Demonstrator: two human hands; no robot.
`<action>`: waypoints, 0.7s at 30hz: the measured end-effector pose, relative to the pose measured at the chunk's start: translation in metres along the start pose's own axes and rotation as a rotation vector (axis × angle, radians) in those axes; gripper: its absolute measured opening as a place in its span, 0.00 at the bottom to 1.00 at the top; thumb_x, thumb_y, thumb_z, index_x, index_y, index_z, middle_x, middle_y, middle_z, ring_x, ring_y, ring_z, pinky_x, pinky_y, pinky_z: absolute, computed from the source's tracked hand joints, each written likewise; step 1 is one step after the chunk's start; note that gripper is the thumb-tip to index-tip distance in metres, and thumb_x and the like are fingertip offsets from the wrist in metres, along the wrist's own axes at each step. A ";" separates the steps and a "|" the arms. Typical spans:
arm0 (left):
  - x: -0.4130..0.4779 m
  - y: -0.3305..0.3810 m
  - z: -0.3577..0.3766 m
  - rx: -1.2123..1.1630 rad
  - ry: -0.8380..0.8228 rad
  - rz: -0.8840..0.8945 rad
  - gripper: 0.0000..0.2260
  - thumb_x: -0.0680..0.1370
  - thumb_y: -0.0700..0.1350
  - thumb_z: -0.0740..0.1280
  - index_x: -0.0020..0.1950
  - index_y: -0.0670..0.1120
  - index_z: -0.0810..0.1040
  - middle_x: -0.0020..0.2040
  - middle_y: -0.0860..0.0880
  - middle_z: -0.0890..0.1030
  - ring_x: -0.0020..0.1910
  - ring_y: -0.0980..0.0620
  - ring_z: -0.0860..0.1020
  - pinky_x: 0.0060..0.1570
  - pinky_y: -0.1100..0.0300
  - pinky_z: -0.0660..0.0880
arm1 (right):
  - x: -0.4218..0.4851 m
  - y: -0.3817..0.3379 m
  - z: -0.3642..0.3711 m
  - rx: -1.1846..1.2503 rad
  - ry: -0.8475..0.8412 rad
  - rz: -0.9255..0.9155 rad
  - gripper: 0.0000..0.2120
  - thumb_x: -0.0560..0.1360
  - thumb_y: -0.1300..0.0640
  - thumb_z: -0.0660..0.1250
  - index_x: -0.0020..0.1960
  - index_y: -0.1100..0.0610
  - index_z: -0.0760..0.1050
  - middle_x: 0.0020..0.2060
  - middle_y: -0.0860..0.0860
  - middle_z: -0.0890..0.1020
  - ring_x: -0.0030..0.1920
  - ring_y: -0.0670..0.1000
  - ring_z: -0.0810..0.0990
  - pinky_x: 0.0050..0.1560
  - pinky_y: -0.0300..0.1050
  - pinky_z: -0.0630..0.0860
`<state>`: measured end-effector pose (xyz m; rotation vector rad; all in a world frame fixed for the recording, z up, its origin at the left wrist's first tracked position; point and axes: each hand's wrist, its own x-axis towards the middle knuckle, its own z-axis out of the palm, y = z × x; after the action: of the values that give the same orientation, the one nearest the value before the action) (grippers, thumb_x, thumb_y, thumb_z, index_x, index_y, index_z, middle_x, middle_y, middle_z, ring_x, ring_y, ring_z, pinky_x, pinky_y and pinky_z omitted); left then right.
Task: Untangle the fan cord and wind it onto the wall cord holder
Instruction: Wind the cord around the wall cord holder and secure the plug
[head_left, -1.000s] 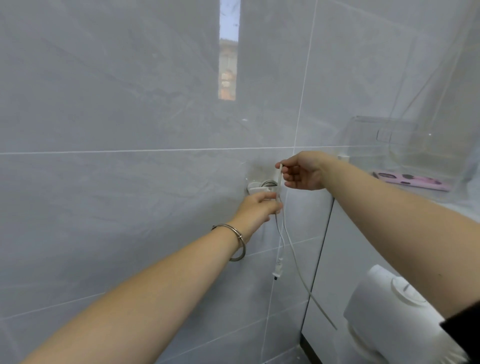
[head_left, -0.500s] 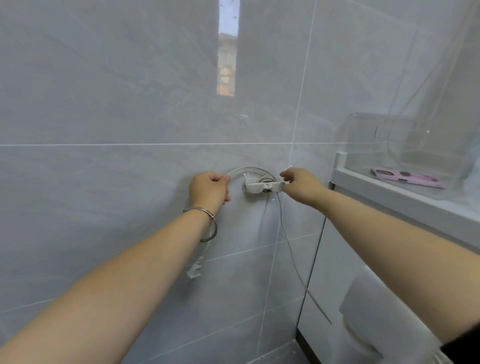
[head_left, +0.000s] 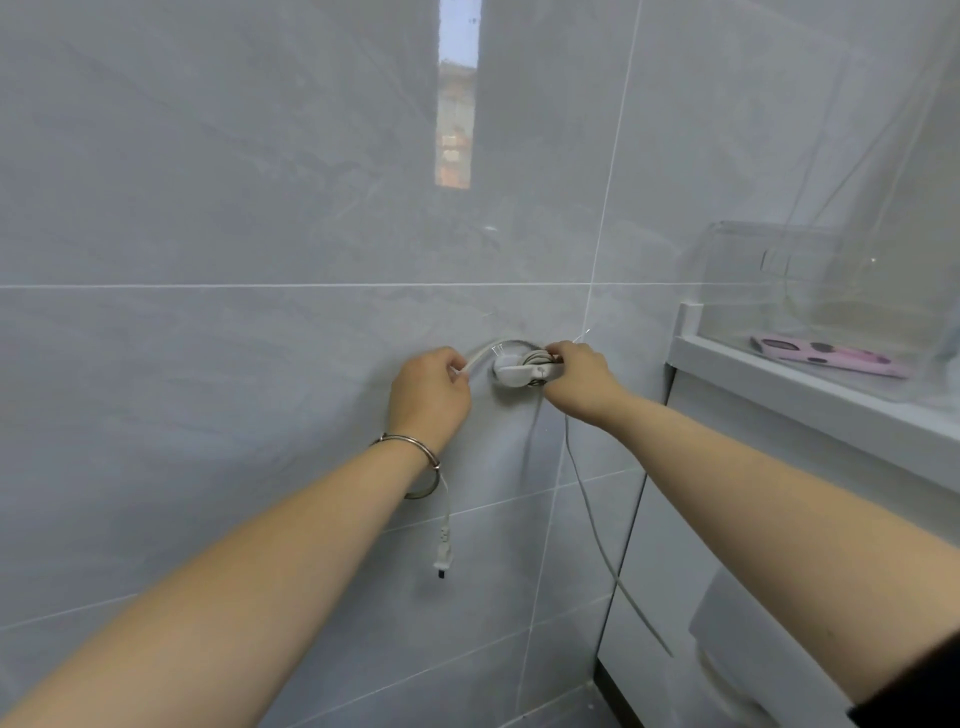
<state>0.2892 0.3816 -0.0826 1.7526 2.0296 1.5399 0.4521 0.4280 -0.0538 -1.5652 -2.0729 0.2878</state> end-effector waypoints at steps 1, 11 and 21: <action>0.000 -0.004 0.000 0.054 0.004 0.028 0.07 0.74 0.40 0.63 0.49 0.43 0.80 0.46 0.42 0.83 0.49 0.41 0.79 0.49 0.54 0.75 | 0.000 0.000 0.000 0.021 0.001 -0.004 0.26 0.72 0.62 0.60 0.71 0.56 0.64 0.66 0.58 0.68 0.67 0.59 0.65 0.67 0.50 0.65; -0.005 -0.021 -0.008 0.660 -0.154 0.334 0.07 0.75 0.39 0.59 0.50 0.42 0.75 0.49 0.41 0.81 0.48 0.39 0.78 0.38 0.55 0.67 | -0.003 -0.003 0.004 -0.057 -0.004 -0.127 0.29 0.71 0.64 0.59 0.72 0.54 0.62 0.66 0.57 0.66 0.66 0.58 0.64 0.67 0.48 0.63; -0.027 -0.010 0.025 0.845 -0.349 0.353 0.11 0.76 0.38 0.58 0.56 0.41 0.75 0.55 0.41 0.80 0.55 0.39 0.78 0.49 0.53 0.73 | -0.001 0.008 -0.001 -0.376 -0.011 -0.319 0.31 0.69 0.66 0.59 0.71 0.52 0.62 0.64 0.55 0.68 0.63 0.58 0.67 0.63 0.49 0.66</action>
<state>0.3064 0.3782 -0.1162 2.5148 2.4291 0.2938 0.4596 0.4298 -0.0565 -1.3951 -2.4456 -0.2210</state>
